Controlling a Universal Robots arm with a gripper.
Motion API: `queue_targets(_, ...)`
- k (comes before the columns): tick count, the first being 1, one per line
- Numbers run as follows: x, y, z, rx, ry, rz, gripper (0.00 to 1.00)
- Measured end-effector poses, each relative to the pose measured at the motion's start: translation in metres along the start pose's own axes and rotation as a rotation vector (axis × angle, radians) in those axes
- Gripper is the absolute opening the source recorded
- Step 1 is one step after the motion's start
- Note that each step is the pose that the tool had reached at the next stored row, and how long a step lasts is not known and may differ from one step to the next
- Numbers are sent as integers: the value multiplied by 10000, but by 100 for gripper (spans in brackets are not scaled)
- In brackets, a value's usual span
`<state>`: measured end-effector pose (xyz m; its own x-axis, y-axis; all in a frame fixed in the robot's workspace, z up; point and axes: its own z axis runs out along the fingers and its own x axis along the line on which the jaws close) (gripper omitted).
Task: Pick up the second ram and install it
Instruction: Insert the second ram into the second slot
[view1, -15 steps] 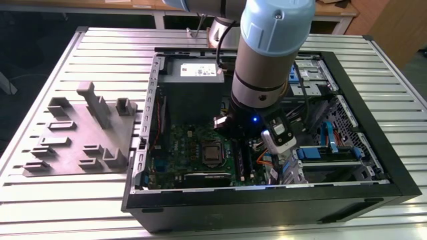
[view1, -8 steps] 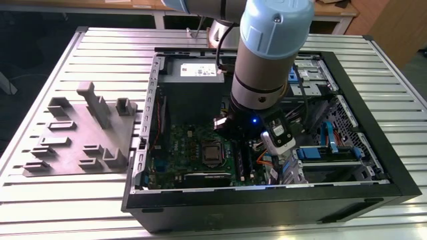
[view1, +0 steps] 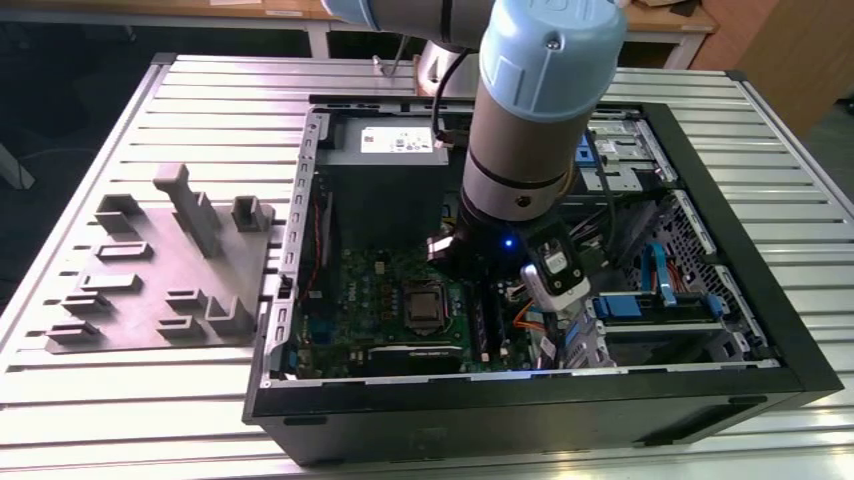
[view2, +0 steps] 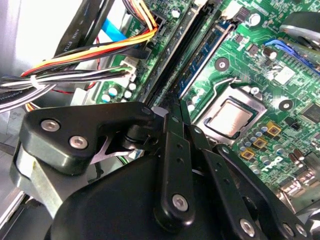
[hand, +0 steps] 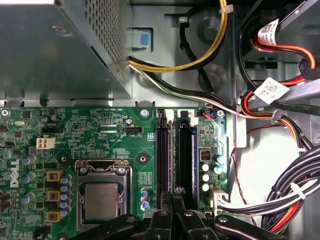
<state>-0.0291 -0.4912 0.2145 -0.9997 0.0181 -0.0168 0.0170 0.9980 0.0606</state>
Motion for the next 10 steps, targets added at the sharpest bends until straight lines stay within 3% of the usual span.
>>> queue_targets(10,0,1,16,15,-6,-1,12)
